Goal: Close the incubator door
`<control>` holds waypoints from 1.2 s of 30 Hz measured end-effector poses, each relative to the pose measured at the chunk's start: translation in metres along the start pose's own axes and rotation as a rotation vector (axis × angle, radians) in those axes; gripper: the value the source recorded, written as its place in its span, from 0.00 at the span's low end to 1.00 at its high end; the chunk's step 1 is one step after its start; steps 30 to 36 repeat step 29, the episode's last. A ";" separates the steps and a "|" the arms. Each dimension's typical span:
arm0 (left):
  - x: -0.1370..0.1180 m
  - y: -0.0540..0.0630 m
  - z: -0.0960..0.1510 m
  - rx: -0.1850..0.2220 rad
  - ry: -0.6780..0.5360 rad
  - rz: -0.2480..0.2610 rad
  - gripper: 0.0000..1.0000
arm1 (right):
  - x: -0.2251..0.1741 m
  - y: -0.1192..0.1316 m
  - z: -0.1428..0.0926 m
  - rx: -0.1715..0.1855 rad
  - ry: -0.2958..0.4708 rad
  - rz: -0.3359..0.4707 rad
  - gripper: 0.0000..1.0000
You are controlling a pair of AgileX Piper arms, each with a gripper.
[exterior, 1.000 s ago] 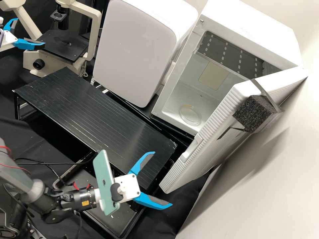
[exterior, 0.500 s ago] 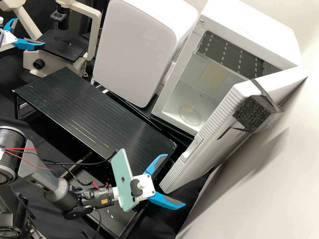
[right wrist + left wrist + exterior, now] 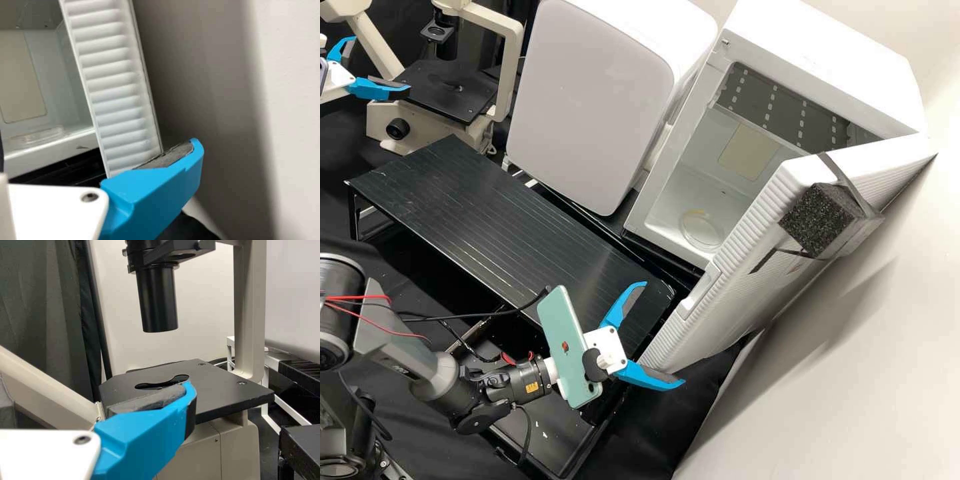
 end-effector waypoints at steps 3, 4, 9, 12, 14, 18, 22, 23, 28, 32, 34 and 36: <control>0.000 0.000 0.000 0.000 0.000 0.000 1.00 | -0.003 -0.004 -0.008 0.041 0.008 -0.026 1.00; 0.000 0.000 0.000 0.000 0.000 0.000 1.00 | -0.005 -0.007 -0.011 0.052 0.017 -0.044 1.00; 0.000 0.000 0.000 0.000 0.000 0.000 1.00 | -0.012 -0.026 -0.035 0.059 0.103 -0.166 1.00; 0.000 0.000 0.000 0.000 0.000 0.000 1.00 | -0.018 -0.034 -0.055 0.035 0.228 -0.226 1.00; 0.000 0.000 0.000 0.000 0.000 0.000 1.00 | -0.021 -0.034 -0.062 0.033 0.280 -0.226 1.00; 0.000 0.000 0.000 0.000 0.000 0.000 1.00 | -0.027 -0.037 -0.066 0.045 0.310 -0.222 1.00; 0.000 0.000 0.000 0.000 0.000 0.000 1.00 | -0.037 -0.047 -0.061 0.046 0.273 -0.192 1.00; 0.000 0.000 0.000 0.000 0.000 0.000 1.00 | -0.041 -0.050 -0.061 0.046 0.265 -0.184 1.00; 0.000 0.000 0.000 0.000 0.000 0.000 1.00 | -0.057 -0.064 -0.060 0.057 0.261 -0.230 1.00; 0.000 0.000 0.000 0.000 0.000 0.000 1.00 | -0.059 -0.066 -0.059 0.061 0.260 -0.244 1.00; 0.000 0.000 0.000 0.000 0.000 0.000 1.00 | -0.059 -0.066 -0.059 0.061 0.260 -0.244 1.00; 0.000 0.000 0.000 0.000 0.000 0.000 1.00 | -0.059 -0.066 -0.059 0.061 0.260 -0.244 1.00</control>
